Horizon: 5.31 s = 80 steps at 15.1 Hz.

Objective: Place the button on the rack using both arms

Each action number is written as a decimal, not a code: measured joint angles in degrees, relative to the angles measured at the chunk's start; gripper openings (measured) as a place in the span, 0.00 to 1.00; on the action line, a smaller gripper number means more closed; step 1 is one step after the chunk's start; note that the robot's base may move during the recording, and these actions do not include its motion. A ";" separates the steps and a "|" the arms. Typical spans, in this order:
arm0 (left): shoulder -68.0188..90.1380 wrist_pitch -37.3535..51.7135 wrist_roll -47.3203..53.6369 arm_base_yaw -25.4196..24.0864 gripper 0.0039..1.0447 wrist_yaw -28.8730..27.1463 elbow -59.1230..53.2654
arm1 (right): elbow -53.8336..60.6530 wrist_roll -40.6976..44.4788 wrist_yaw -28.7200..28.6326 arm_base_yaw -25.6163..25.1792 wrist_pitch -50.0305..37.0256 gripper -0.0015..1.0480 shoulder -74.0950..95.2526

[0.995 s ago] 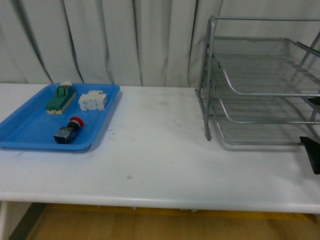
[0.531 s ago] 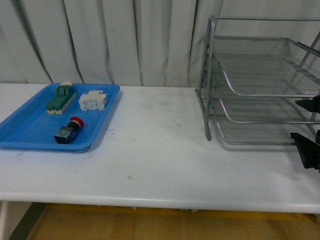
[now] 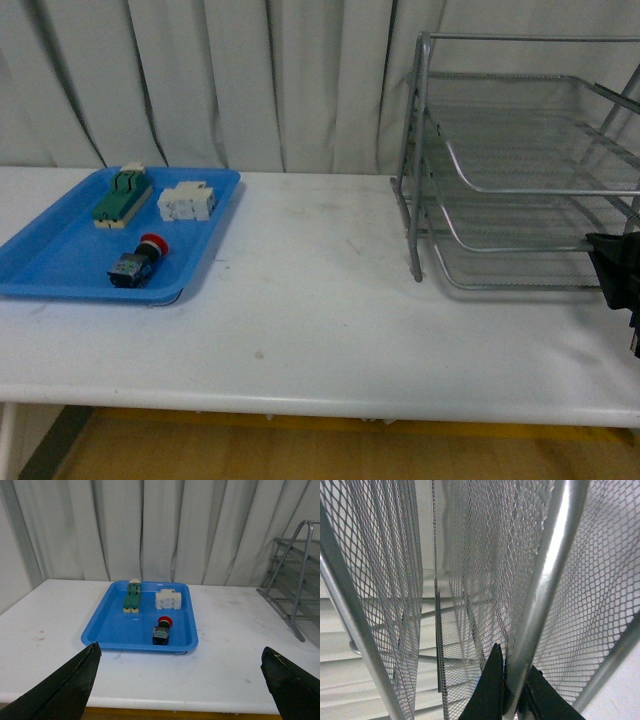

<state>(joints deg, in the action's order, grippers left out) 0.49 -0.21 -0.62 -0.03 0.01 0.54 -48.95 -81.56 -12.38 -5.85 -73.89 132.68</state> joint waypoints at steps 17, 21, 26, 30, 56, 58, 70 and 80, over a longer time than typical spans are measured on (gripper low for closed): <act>0.00 0.00 0.00 0.00 0.94 0.00 0.00 | 29.77 9.18 -2.12 -10.36 0.20 0.84 -16.28; 0.00 0.00 0.00 0.00 0.94 -0.02 0.00 | 37.53 12.02 -4.37 -10.78 0.20 0.94 -28.72; 0.00 0.00 0.00 0.00 0.94 -0.02 0.00 | 39.98 19.43 -10.51 -19.15 19.78 0.94 -72.02; 0.00 0.00 0.00 0.00 0.94 -0.02 0.00 | 38.34 67.89 -5.75 -11.50 54.62 0.48 -103.14; 0.00 0.00 0.00 0.00 0.94 -0.02 0.00 | 48.28 81.44 12.39 5.84 74.12 0.53 -132.47; 0.00 0.00 0.00 0.00 0.94 0.00 0.00 | 48.28 81.44 12.39 5.84 74.10 0.78 -132.47; 84.87 19.56 -3.21 -8.13 0.94 4.74 38.18 | 48.28 81.46 12.37 5.84 74.07 0.94 -132.47; 121.46 15.26 -0.31 -1.55 0.94 1.73 66.47 | 48.28 81.46 12.39 5.84 74.10 0.94 -132.47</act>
<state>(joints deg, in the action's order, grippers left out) 121.95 15.05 -0.93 -1.58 1.74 67.00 -0.67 -0.10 0.01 -0.01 0.21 0.21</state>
